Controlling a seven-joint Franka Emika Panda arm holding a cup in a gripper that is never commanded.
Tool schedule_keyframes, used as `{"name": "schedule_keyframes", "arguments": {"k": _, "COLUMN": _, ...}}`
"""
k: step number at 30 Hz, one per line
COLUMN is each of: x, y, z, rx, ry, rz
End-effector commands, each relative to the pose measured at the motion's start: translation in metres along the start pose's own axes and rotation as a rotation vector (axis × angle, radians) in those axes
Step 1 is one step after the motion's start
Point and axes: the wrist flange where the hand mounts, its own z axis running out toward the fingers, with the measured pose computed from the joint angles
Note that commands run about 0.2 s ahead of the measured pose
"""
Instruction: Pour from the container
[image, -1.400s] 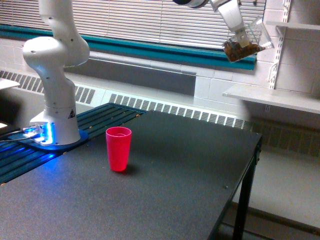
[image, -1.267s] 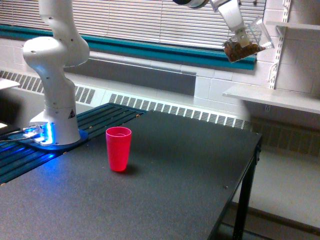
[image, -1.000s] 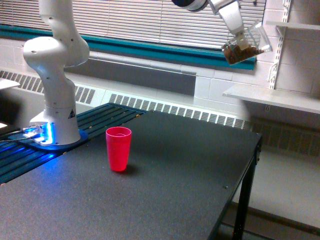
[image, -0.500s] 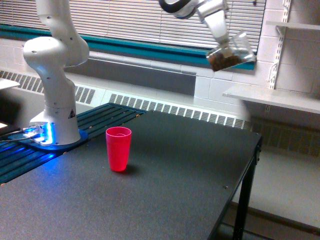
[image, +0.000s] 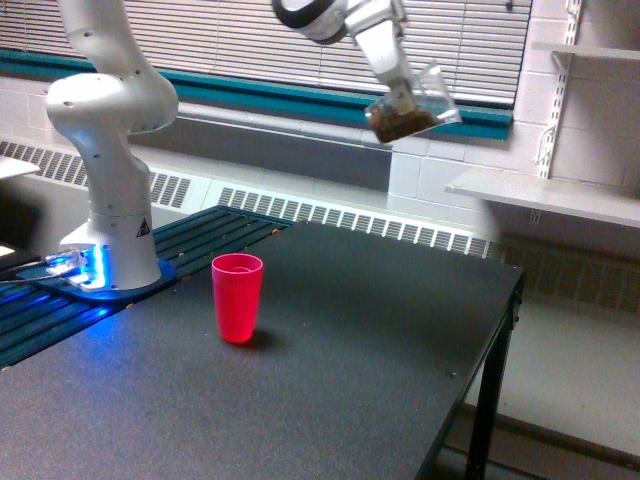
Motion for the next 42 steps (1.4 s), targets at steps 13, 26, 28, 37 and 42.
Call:
{"name": "schedule_keyframes", "arguments": {"k": 13, "x": -0.072, "y": 0.053, "z": -0.016, "rx": -0.043, "ry": 0.01, "rz": 0.05}}
{"name": "schedule_keyframes", "arguments": {"k": 26, "x": -0.129, "y": 0.088, "z": -0.021, "rx": -0.108, "ry": -0.077, "rz": 0.091}}
{"name": "schedule_keyframes", "arguments": {"k": 28, "x": -0.135, "y": 0.093, "z": -0.022, "rx": -0.122, "ry": -0.095, "rz": 0.099}}
{"name": "schedule_keyframes", "arguments": {"k": 37, "x": -0.152, "y": 0.107, "z": -0.025, "rx": -0.151, "ry": -0.165, "rz": 0.151}}
{"name": "schedule_keyframes", "arguments": {"k": 42, "x": -0.156, "y": 0.116, "z": -0.026, "rx": -0.166, "ry": -0.19, "rz": 0.171}}
